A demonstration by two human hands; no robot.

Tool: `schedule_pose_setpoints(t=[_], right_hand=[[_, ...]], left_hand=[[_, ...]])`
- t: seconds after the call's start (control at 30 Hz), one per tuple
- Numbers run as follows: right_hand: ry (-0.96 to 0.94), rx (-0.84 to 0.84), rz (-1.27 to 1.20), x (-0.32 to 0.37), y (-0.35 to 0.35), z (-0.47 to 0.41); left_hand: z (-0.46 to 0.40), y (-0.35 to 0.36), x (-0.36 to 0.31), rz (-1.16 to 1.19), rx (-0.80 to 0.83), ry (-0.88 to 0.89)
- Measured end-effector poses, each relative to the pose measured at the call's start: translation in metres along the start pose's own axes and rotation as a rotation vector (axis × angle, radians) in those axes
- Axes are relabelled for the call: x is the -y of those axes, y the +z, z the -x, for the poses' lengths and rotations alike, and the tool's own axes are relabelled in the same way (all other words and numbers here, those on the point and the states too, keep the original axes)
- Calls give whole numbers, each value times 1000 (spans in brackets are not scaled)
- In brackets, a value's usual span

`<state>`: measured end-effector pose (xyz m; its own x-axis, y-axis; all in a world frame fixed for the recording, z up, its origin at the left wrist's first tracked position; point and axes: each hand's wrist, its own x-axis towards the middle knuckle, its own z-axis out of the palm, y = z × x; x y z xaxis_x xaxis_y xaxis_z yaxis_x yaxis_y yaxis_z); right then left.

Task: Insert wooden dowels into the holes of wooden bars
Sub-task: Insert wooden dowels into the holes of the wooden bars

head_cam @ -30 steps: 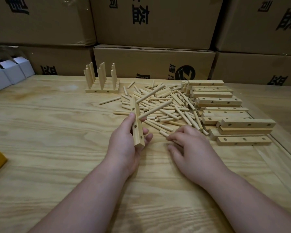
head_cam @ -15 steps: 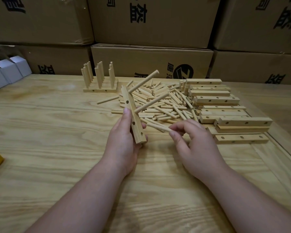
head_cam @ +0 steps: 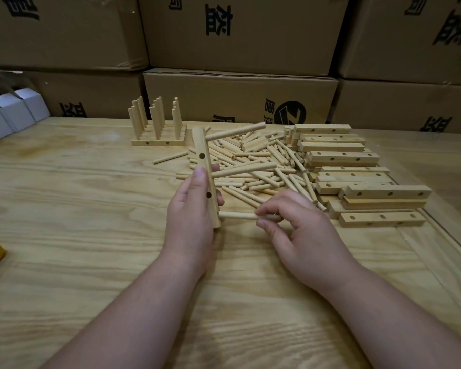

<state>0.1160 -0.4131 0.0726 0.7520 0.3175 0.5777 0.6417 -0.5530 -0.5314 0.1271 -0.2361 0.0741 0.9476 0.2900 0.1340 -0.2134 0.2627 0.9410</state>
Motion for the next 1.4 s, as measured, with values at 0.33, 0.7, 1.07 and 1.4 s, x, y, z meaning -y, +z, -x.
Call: schedule_pose_setpoints(t=[0.33, 0.7, 1.07, 1.4], right_hand=[[-2, 23, -6, 0, -1, 1], [28, -78, -20, 3, 1, 2], [53, -9, -45, 7, -1, 3], [43, -12, -3, 10, 0, 2]], left_hand=[[2, 0, 1, -111, 23, 61], [5, 1, 1, -158, -12, 2], [4, 4, 2, -205, -76, 8], [2, 5, 9, -342, -139, 79]])
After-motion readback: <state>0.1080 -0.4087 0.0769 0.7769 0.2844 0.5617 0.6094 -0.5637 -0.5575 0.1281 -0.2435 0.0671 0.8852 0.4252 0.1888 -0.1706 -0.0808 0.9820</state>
